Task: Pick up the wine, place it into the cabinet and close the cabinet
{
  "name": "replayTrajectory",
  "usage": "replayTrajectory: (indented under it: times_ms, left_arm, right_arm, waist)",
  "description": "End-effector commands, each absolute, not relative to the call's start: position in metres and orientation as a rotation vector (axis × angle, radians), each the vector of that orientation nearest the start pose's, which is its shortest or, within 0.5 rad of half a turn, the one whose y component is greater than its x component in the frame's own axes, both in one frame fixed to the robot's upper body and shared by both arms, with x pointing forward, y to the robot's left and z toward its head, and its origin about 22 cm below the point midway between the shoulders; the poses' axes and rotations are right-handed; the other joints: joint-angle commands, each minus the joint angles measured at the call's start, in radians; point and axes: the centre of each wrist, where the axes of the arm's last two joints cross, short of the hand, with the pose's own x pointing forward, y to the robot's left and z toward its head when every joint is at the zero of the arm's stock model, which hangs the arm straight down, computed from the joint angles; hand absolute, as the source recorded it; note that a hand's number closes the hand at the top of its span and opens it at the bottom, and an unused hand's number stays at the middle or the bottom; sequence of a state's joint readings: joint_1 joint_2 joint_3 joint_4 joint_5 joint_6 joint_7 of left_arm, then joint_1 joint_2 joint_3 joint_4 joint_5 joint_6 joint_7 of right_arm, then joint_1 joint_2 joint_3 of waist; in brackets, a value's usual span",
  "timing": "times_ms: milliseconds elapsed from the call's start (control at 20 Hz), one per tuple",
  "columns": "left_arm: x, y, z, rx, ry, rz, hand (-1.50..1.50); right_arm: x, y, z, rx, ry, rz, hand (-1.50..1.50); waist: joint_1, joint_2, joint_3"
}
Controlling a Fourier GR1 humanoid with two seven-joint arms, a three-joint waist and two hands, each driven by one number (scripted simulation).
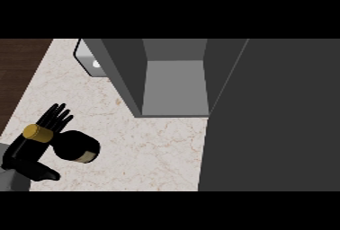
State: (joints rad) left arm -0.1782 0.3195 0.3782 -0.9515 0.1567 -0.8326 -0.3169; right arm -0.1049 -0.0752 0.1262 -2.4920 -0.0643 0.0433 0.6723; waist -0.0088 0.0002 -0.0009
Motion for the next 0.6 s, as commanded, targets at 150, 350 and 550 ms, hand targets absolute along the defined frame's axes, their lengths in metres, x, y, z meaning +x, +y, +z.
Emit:
replayTrajectory:
  times_ms: [150,350,550]
  left_arm:
    - [0.236,0.394,-0.072,-0.493,-1.555,-0.164,-1.50]
    - [0.256,0.399,-0.077,-0.496,-1.554,-0.147,-1.50]
    - [0.244,0.389,-0.089,-0.529,-1.519,-0.144,-1.50]
  right_arm:
    - [0.123,-0.213,0.223,0.192,-1.957,0.243,-1.50]
    - [0.131,-0.199,0.224,0.198,-1.968,0.252,-1.50]
    - [0.127,-0.210,0.225,0.203,-1.967,0.270,-1.50]
  waist:
    - [0.003,-0.001,0.000]
    - [-0.006,0.002,-0.002]
    - [-0.001,0.000,0.000]
